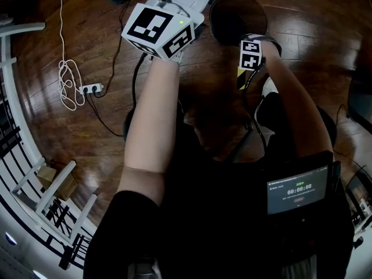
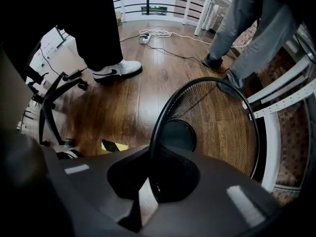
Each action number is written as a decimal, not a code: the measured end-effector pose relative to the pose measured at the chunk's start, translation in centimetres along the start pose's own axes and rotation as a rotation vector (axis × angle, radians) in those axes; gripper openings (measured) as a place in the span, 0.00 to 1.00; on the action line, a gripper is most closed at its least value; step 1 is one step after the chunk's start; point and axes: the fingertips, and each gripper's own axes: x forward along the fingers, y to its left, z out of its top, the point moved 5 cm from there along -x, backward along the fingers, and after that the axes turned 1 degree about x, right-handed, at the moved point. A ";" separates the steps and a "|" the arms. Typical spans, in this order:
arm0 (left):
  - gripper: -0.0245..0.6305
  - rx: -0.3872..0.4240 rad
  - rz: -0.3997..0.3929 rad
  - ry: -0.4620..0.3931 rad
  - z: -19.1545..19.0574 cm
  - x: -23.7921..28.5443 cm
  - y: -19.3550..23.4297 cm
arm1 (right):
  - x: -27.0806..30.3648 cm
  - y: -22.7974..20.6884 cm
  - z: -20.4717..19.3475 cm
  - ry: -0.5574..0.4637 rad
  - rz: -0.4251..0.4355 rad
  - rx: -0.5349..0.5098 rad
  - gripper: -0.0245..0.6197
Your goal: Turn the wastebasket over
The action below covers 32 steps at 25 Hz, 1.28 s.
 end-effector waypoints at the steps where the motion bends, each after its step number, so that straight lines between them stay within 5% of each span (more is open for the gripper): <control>1: 0.04 0.001 0.000 0.001 0.0 0.0 0.0 | 0.1 0.1 0.0 0.002 -0.007 -0.014 0.06; 5: 0.04 0.004 0.005 0.006 -0.4 -0.2 0.4 | -0.2 0.0 0.4 -0.036 -0.025 -0.032 0.23; 13: 0.04 0.010 0.008 0.035 -1.0 0.3 0.3 | -7.7 -0.5 0.4 -0.235 -0.070 -0.065 0.23; 16: 0.04 0.019 0.005 0.054 -1.9 0.0 -0.1 | -13.5 -2.1 1.2 -0.438 -0.172 0.061 0.15; 18: 0.04 0.024 0.000 0.066 -1.7 0.3 -0.8 | -19.2 -3.7 1.3 -0.661 -0.242 0.227 0.06; 23: 0.04 0.030 -0.014 0.078 -2.0 0.9 -3.1 | -31.0 -5.5 0.3 -1.206 -0.349 0.559 0.05; 29: 0.04 0.056 -0.037 0.116 -3.4 0.8 -6.4 | -34.0 -5.6 -2.7 -1.424 -0.457 0.669 0.05; 32: 0.04 0.076 -0.048 0.128 -3.4 1.1 -7.7 | -33.8 -5.5 -2.7 -1.424 -0.463 0.642 0.05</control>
